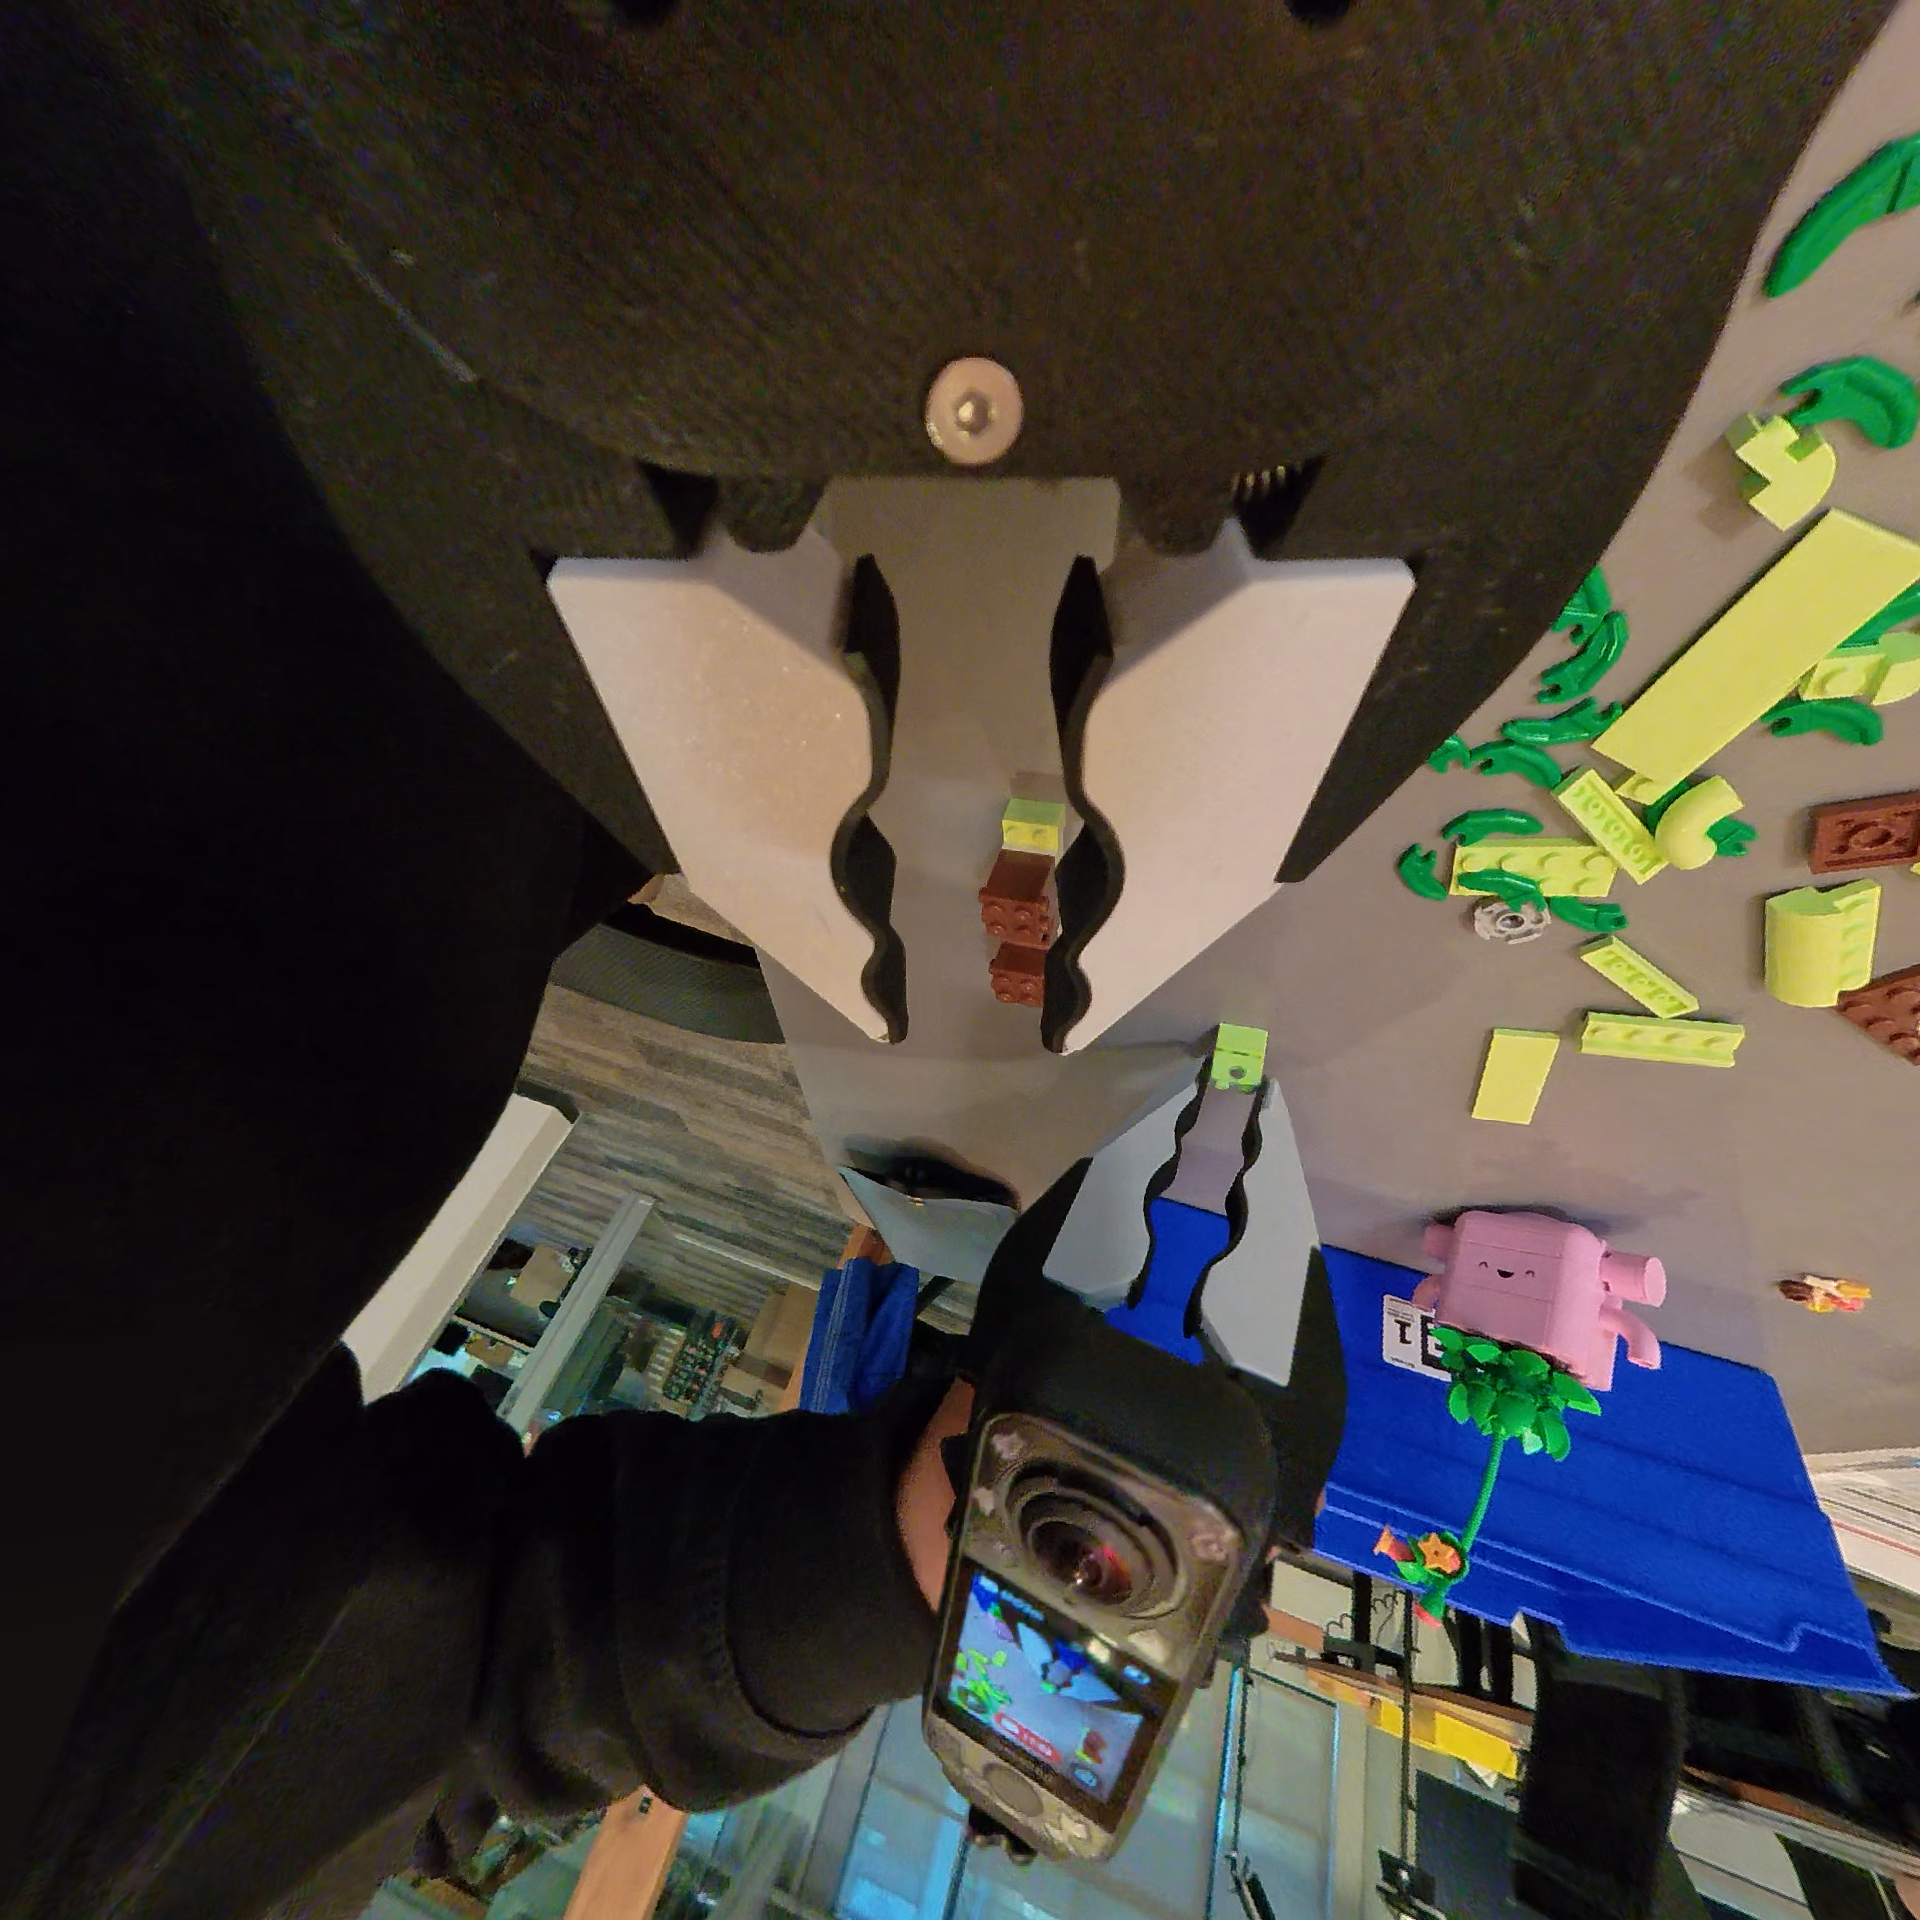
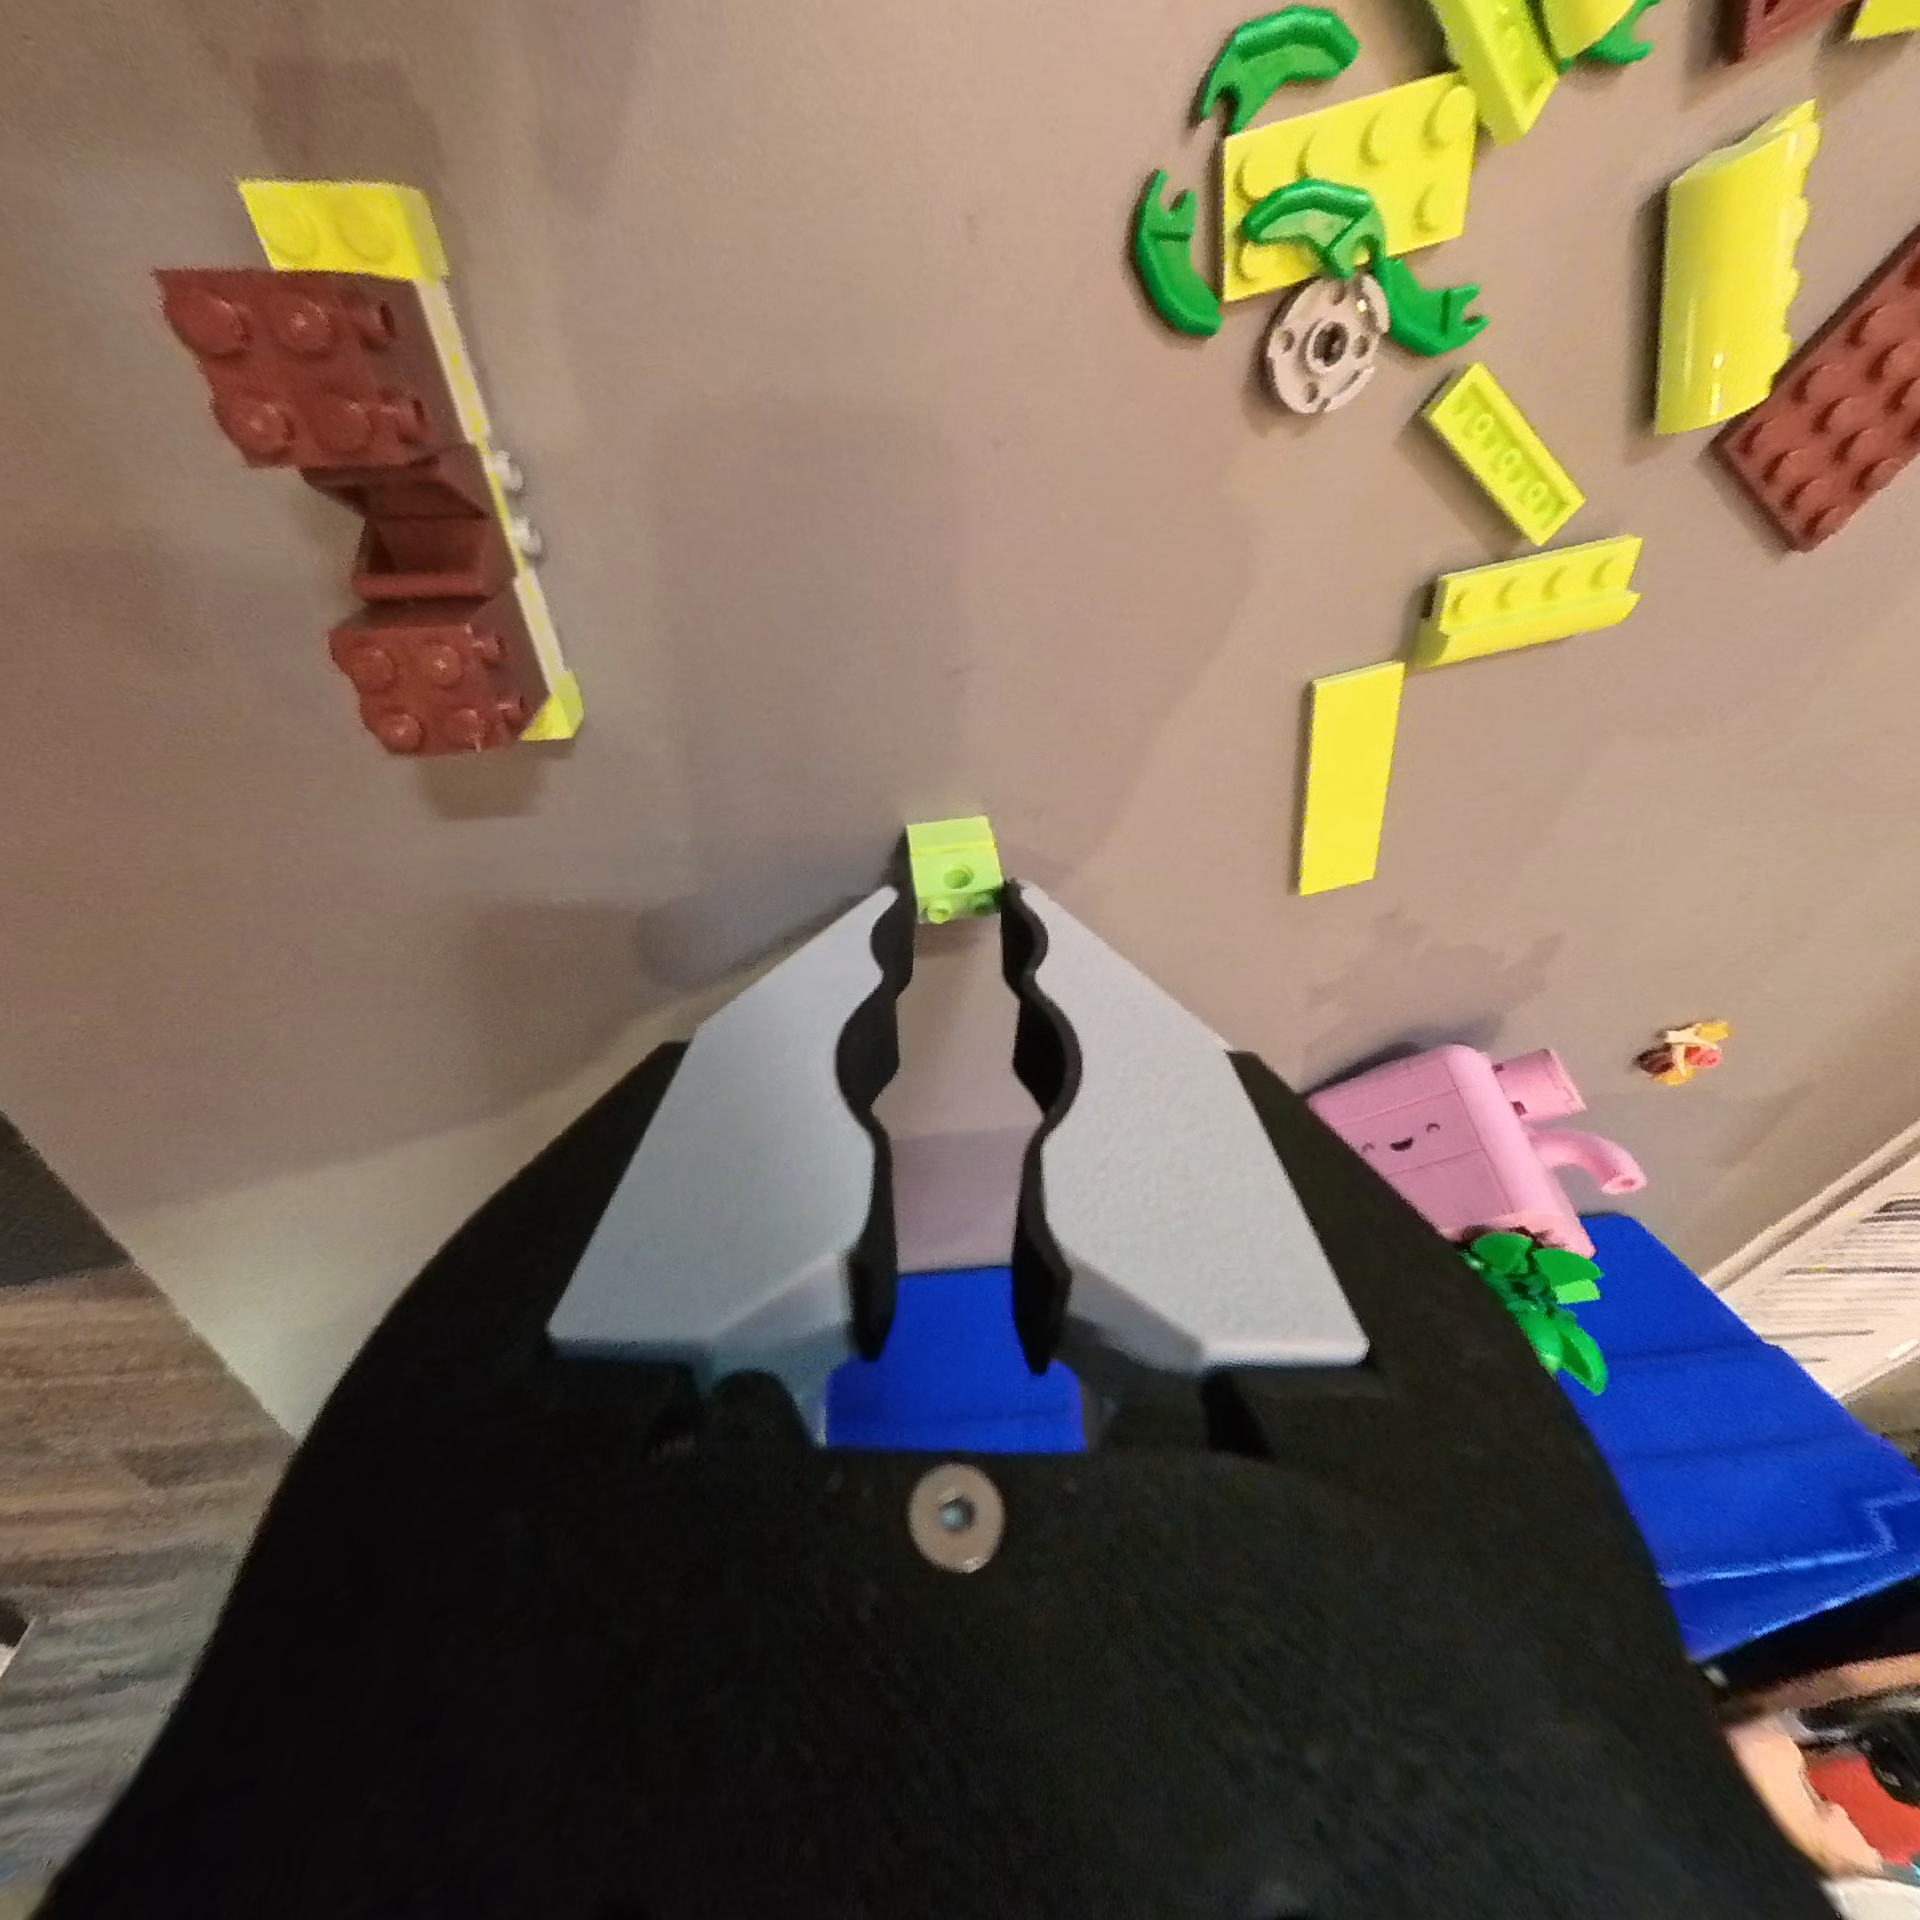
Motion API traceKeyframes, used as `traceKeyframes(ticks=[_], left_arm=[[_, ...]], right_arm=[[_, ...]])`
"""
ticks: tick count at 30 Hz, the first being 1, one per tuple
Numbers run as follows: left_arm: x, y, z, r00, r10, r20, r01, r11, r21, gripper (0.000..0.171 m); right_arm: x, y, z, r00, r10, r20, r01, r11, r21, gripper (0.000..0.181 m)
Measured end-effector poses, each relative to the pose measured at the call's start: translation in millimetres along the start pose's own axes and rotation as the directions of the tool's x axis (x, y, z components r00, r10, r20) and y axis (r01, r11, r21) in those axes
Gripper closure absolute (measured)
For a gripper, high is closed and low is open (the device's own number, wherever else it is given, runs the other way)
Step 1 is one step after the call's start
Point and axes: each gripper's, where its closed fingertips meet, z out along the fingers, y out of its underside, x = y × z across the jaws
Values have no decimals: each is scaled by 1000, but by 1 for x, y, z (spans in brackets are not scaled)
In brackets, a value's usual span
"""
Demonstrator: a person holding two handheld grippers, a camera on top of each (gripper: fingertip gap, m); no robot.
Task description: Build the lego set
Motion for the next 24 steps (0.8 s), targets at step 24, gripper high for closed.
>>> traceKeyframes(ticks=[24], left_arm=[[-1,1,1,1000,-10,5,10,1000,-9,149]], right_arm=[[-9,-19,-9,992,82,97,-105,960,258,168]])
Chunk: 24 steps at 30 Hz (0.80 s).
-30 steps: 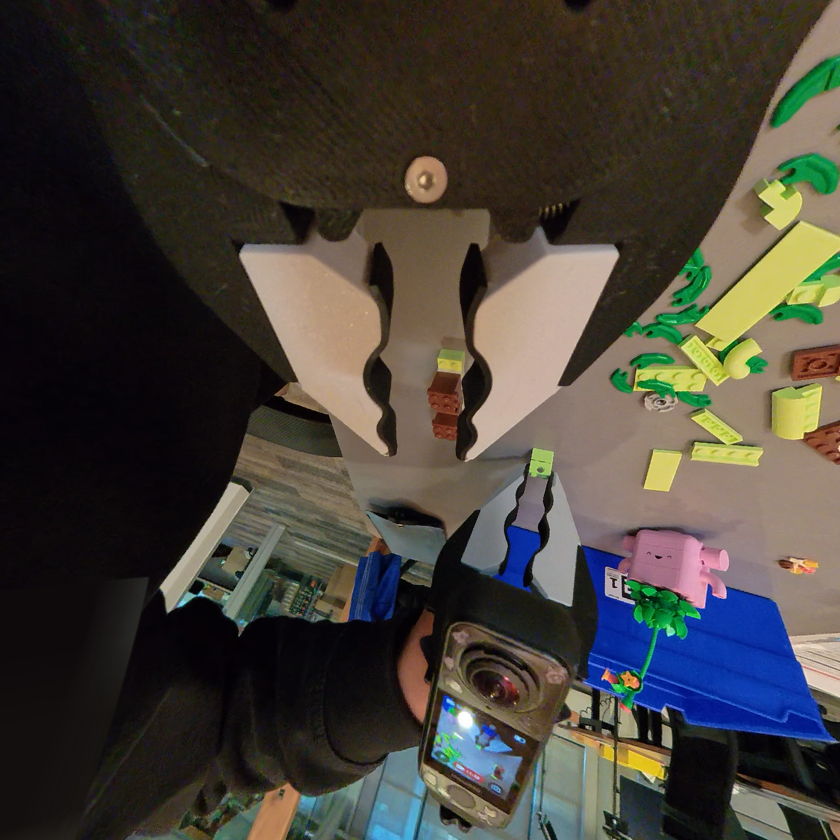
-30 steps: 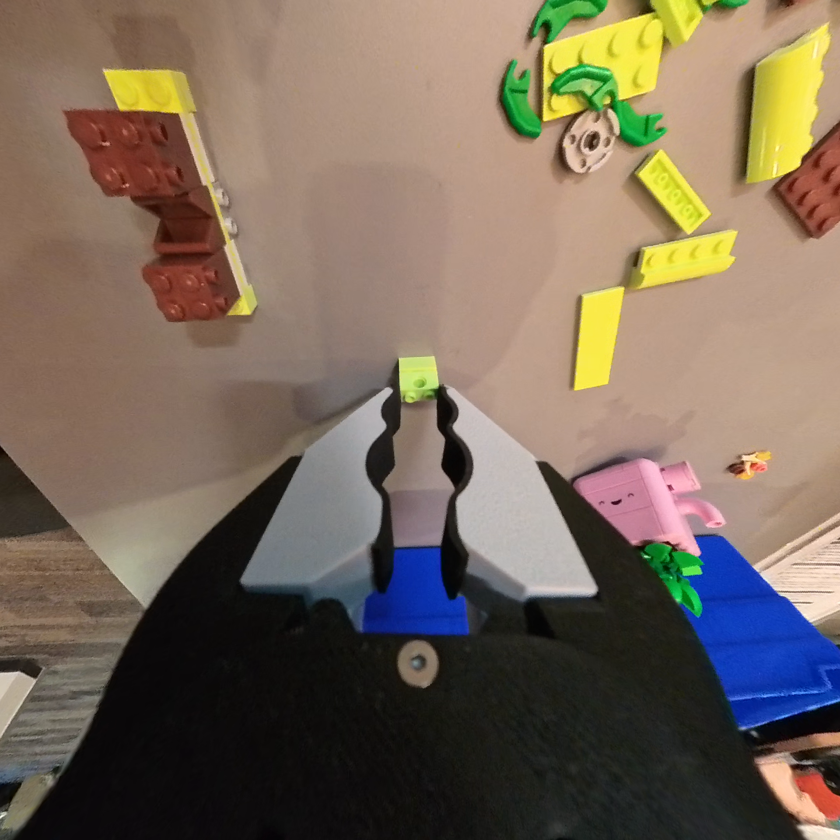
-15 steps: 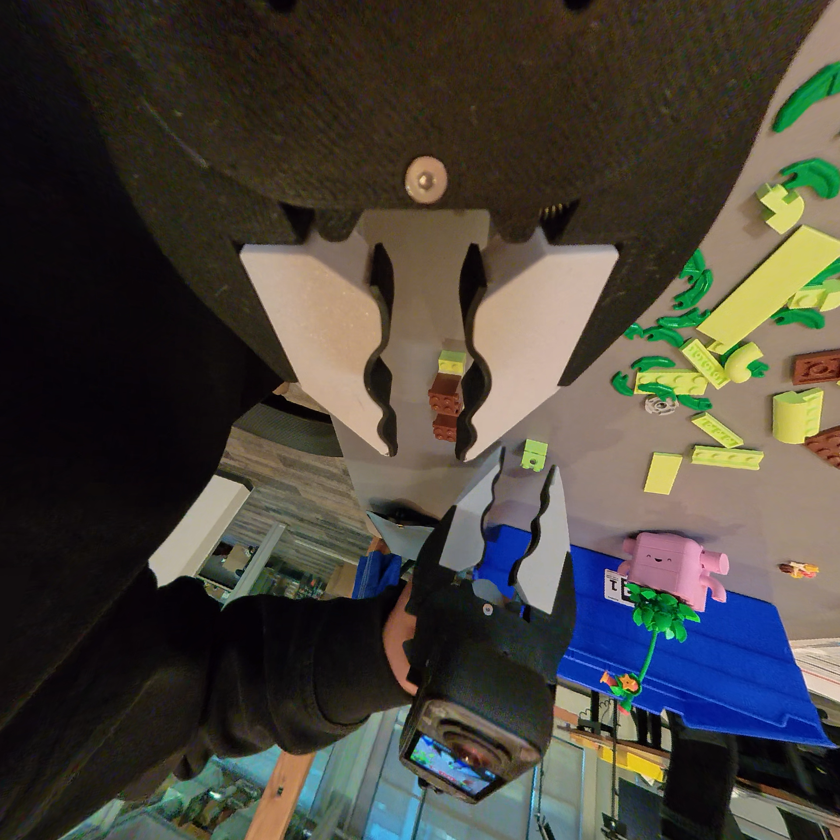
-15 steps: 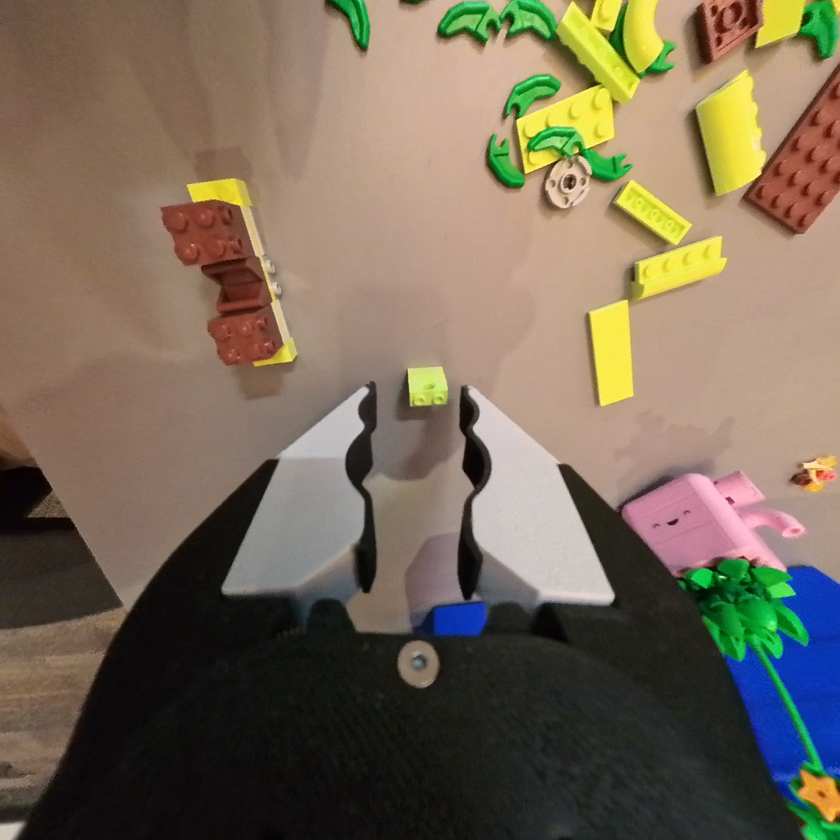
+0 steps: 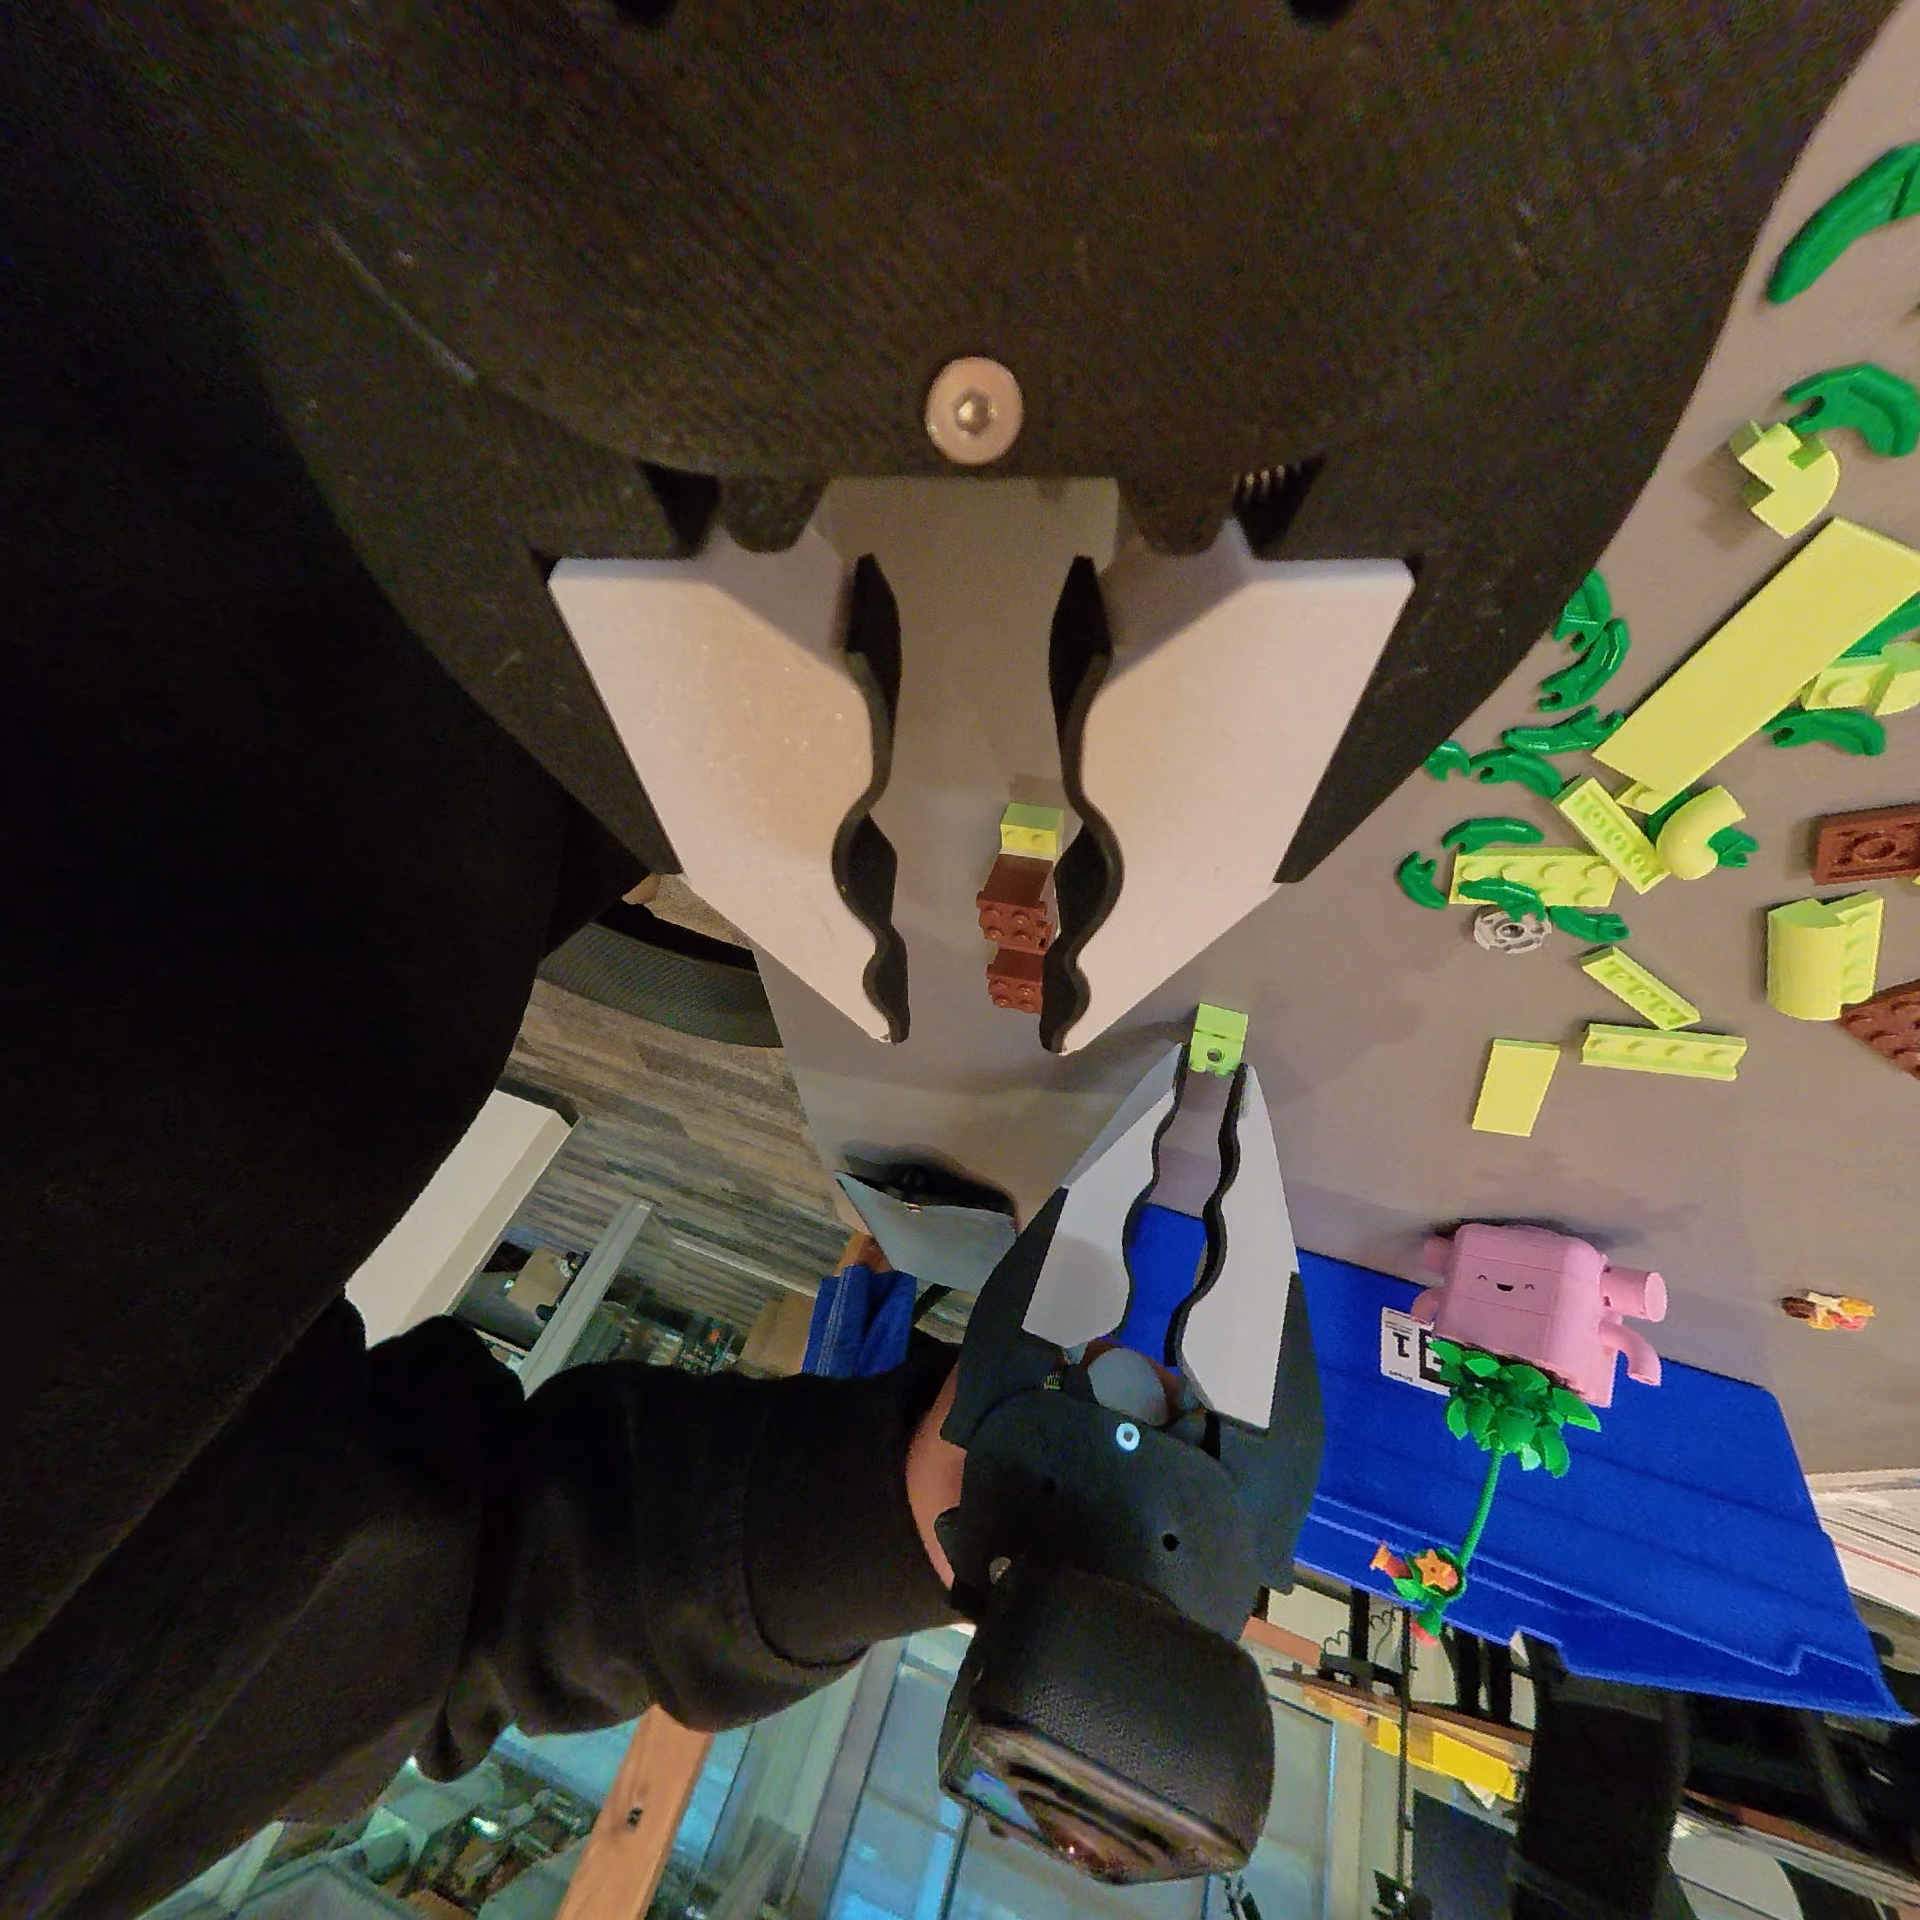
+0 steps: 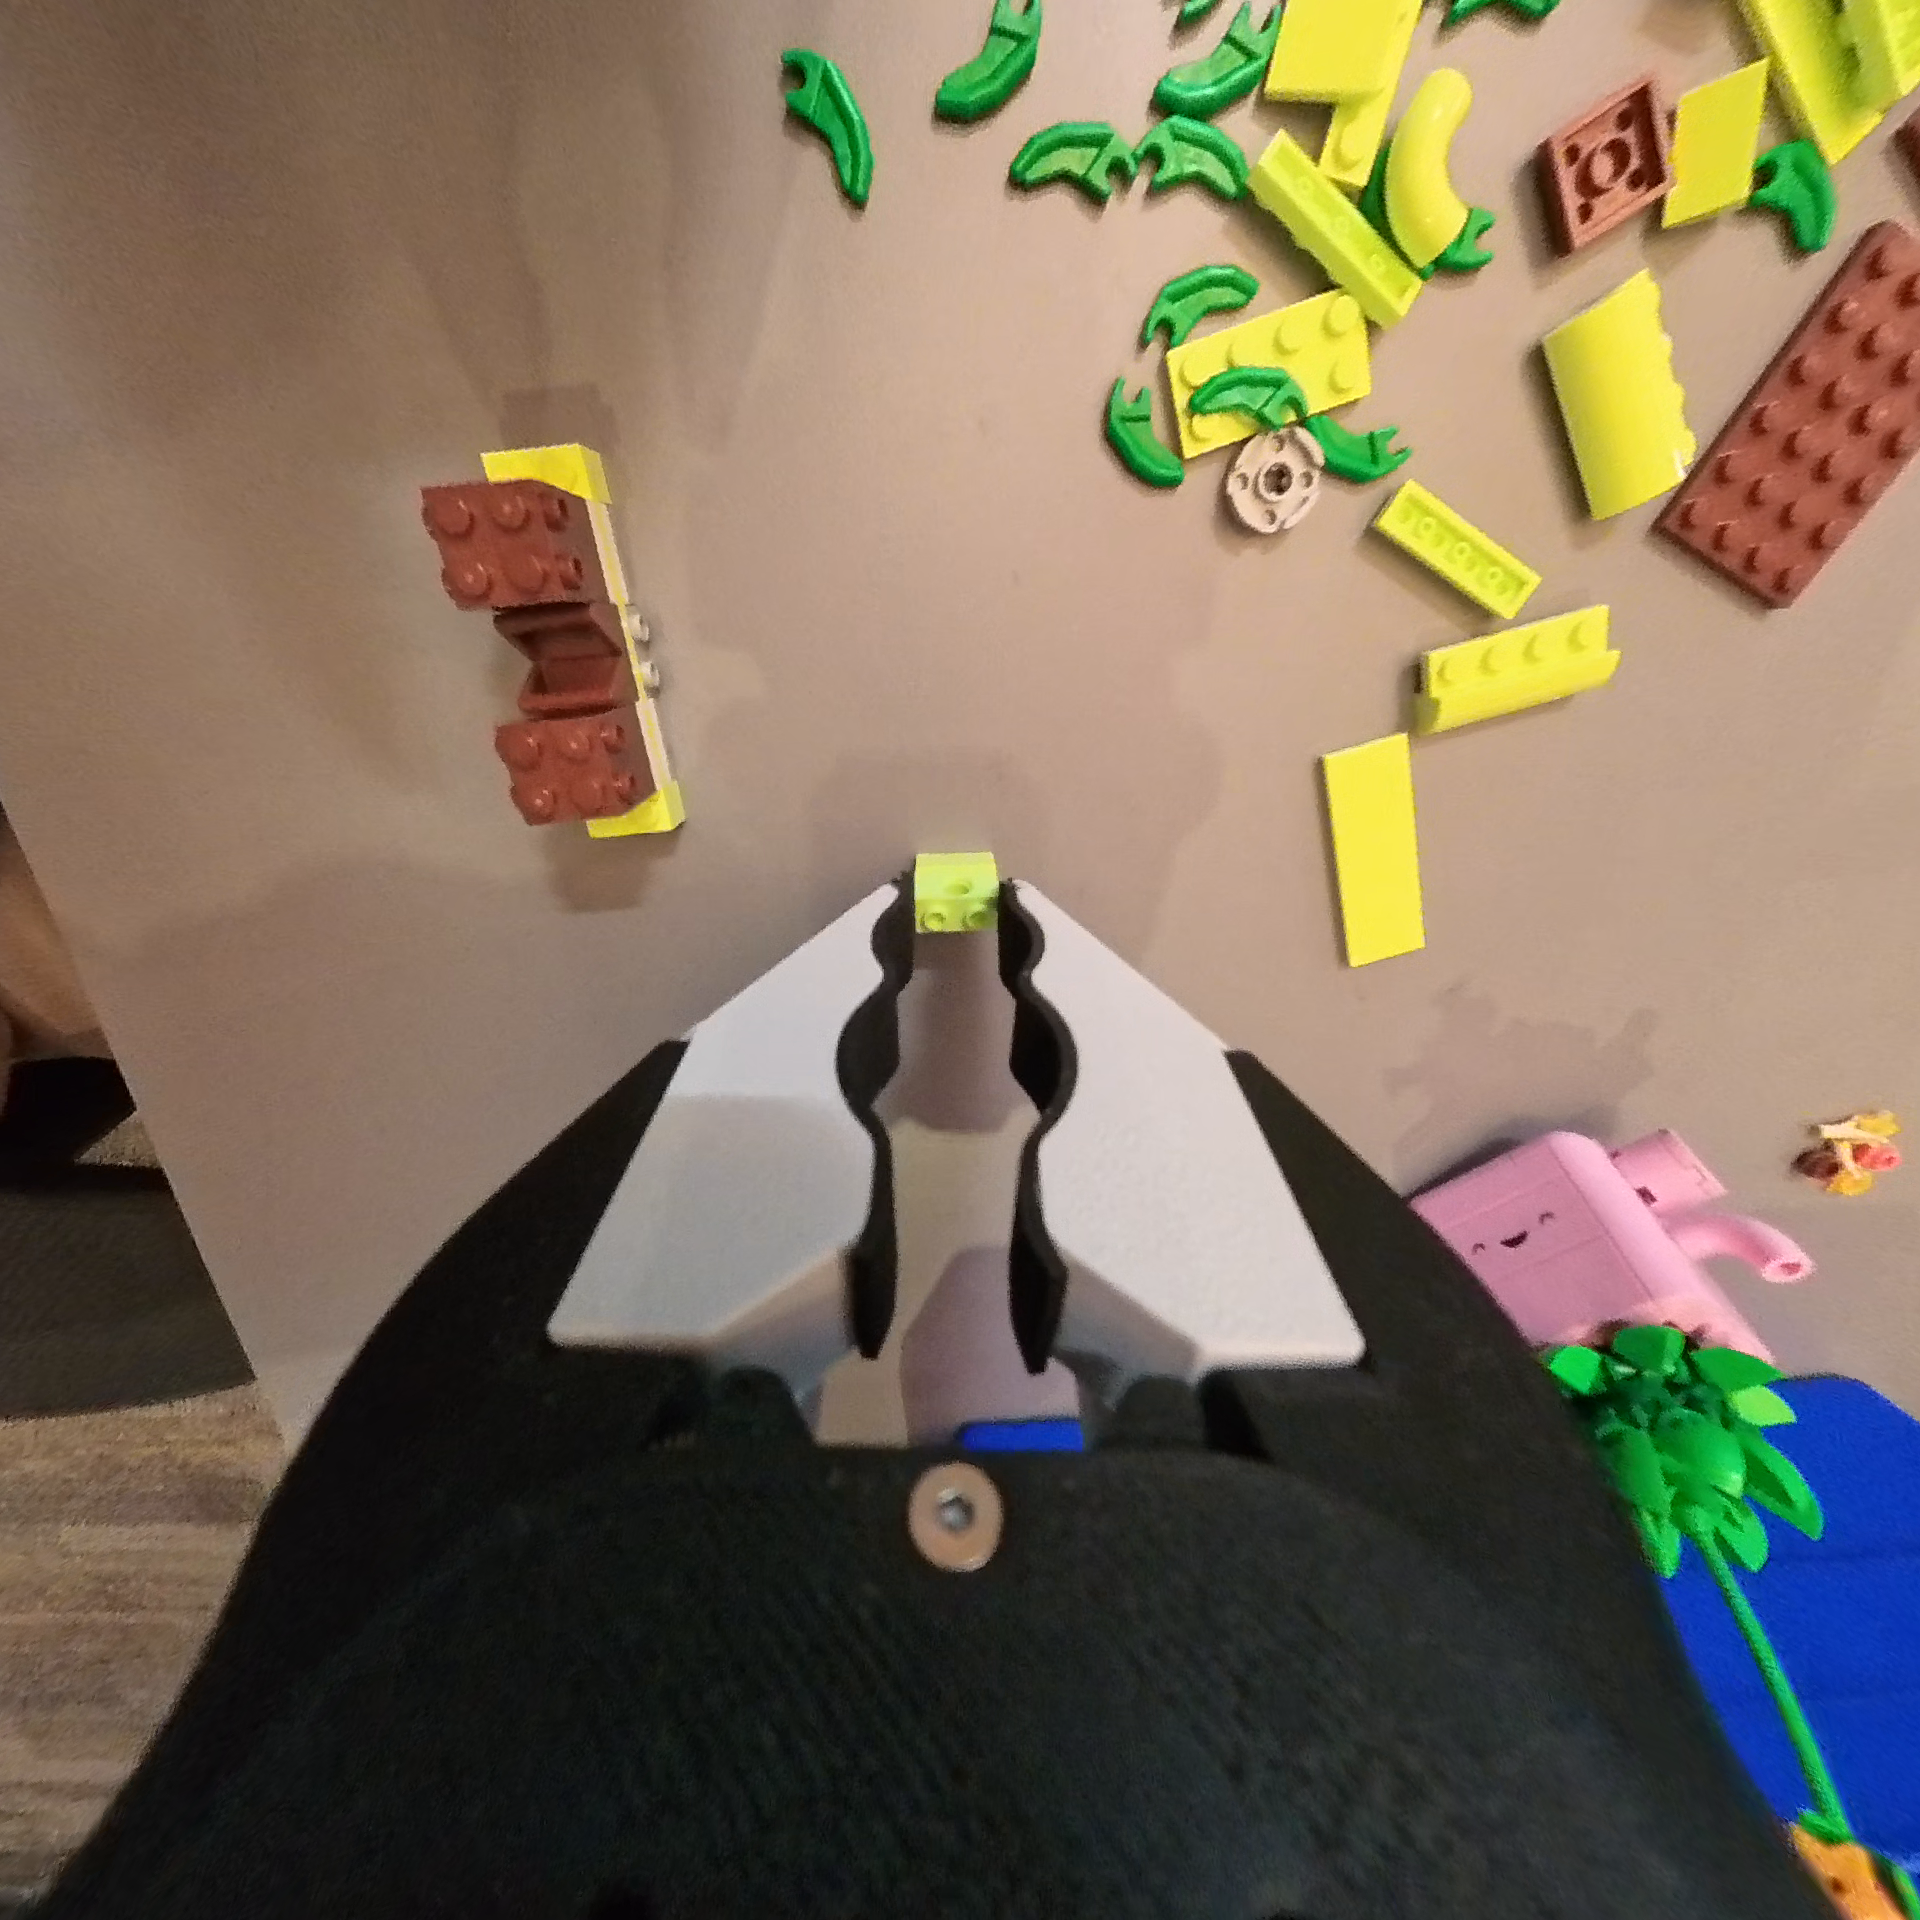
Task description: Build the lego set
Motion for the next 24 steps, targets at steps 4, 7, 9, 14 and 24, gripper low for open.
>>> traceKeyframes(ticks=[4,7,9,14,24], left_arm=[[0,0,0,1000,-1,0,1,1000,1,149],[0,0,0,1000,-2,-1,2,1000,2,149],[0,0,0,1000,-1,-1,1,1000,3,149],[0,-1,-1,1000,-2,-1,2,1000,4,149],[0,-1,-1,1000,-12,-6,12,1000,8,148]], right_arm=[[0,1,1,1000,-16,-3,16,997,-70,168],[-1,0,1,999,-37,-8,35,989,-142,168],[-1,-4,2,999,-42,-6,41,988,-149,168],[-11,3,17,992,-128,21,129,951,-280,169],[13,-21,-30,989,147,-34,-144,986,85,168]])
